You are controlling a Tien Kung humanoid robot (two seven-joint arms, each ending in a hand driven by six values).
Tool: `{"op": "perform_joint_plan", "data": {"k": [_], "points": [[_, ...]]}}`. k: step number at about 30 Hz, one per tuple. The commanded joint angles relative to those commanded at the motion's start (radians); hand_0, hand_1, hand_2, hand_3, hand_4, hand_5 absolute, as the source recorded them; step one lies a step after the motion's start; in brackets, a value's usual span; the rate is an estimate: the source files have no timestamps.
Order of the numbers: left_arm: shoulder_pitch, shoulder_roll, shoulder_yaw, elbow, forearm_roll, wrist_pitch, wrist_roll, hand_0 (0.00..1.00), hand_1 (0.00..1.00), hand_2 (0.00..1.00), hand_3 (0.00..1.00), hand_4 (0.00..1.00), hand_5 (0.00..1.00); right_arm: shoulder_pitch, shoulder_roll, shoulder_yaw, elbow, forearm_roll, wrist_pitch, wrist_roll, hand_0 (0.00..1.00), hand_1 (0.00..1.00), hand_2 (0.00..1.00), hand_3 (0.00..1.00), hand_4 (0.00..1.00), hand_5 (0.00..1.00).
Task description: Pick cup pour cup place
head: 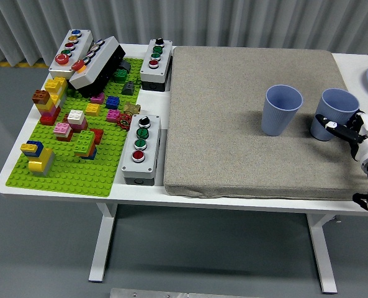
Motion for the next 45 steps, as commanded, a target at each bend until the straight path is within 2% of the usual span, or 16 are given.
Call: {"op": "perform_joint_plan", "data": {"k": [4, 20, 35, 36, 45], "points": [[0.0, 0.0, 0.0, 0.0, -0.001, 0.0, 0.0, 0.879, 0.847, 0.915, 0.794, 0.632, 0.908, 0.0, -0.002, 0.009, 0.001, -0.009, 0.018, -0.015, 0.889, 0.885, 0.965, 0.967, 0.861, 0.407], [0.001, -0.001, 0.0, 0.0, -0.002, 0.0, 0.0, 0.879, 0.847, 0.915, 0.794, 0.63, 0.908, -0.001, -0.006, 0.04, 0.005, -0.032, 0.039, -0.036, 0.904, 0.898, 0.992, 0.982, 0.862, 0.404], [0.004, -0.001, 0.005, 0.0, -0.005, 0.0, -0.001, 0.88, 0.847, 0.914, 0.794, 0.63, 0.908, -0.024, -0.01, 0.052, 0.04, -0.074, 0.068, -0.079, 0.914, 0.906, 0.998, 0.991, 0.866, 0.41], [0.006, -0.001, 0.006, -0.001, -0.007, 0.0, -0.001, 0.879, 0.847, 0.914, 0.794, 0.63, 0.909, -0.026, -0.009, 0.053, 0.043, -0.081, 0.07, -0.084, 0.917, 0.916, 0.998, 0.993, 0.892, 0.454], [0.01, 0.0, 0.01, -0.001, -0.013, 0.0, -0.002, 0.879, 0.848, 0.914, 0.794, 0.629, 0.908, -0.038, -0.019, 0.064, 0.065, -0.107, 0.086, -0.112, 0.919, 0.916, 0.998, 0.998, 0.896, 0.463]]}}
